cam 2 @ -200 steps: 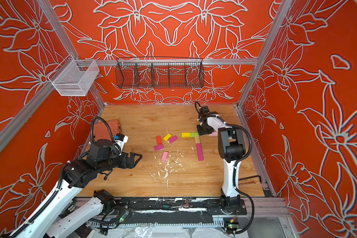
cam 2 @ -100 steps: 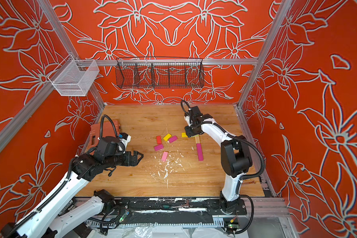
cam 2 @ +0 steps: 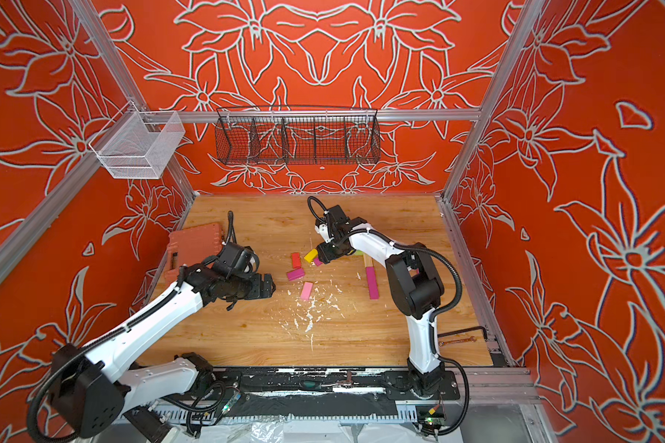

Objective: Assemble the number 7 with building blocks
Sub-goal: Adjust the building block at the center of the board.

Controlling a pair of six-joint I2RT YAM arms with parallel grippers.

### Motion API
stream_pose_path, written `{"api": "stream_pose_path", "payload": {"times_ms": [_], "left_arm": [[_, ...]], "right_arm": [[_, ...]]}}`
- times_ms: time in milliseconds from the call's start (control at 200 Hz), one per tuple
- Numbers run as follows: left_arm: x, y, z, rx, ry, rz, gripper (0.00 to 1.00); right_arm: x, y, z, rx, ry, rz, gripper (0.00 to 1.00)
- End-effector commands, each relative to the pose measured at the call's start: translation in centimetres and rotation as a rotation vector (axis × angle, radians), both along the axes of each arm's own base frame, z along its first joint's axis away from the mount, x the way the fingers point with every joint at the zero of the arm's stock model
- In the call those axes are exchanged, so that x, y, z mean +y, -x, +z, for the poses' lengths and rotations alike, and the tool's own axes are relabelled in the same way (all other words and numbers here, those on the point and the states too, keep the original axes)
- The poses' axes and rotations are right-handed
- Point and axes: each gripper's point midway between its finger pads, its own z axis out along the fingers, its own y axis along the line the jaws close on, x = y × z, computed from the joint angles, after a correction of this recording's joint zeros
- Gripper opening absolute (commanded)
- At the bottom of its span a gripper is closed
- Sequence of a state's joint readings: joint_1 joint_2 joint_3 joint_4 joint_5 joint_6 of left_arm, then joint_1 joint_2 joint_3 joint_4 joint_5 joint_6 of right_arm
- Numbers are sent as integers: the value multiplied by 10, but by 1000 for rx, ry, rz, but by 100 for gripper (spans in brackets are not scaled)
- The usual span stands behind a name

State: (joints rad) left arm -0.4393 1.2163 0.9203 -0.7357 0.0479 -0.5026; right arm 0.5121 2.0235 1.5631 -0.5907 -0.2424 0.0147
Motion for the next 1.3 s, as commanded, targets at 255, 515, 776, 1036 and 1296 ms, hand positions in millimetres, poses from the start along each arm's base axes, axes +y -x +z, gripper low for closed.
{"api": "stream_pose_path", "payload": {"times_ms": [255,515,776,1036,1296], "left_arm": [[-43,-93,-28,76,-56,-41,99],[-63,-142,-68,185,-107,-27,83],[-66,-163,-89,244,-170,-21,69],[-59,-160,-104,290,-199,-13,52],[-52,-156,-105,295,-204,-29,44]], "right_arm": [[3,11,14,-13,-55,-42,62],[-16,38,33,-53,-74,-69,62],[-32,58,54,-105,-72,-71,62],[-36,61,58,-122,-69,-68,62],[-34,60,55,-112,-74,-67,62]]}}
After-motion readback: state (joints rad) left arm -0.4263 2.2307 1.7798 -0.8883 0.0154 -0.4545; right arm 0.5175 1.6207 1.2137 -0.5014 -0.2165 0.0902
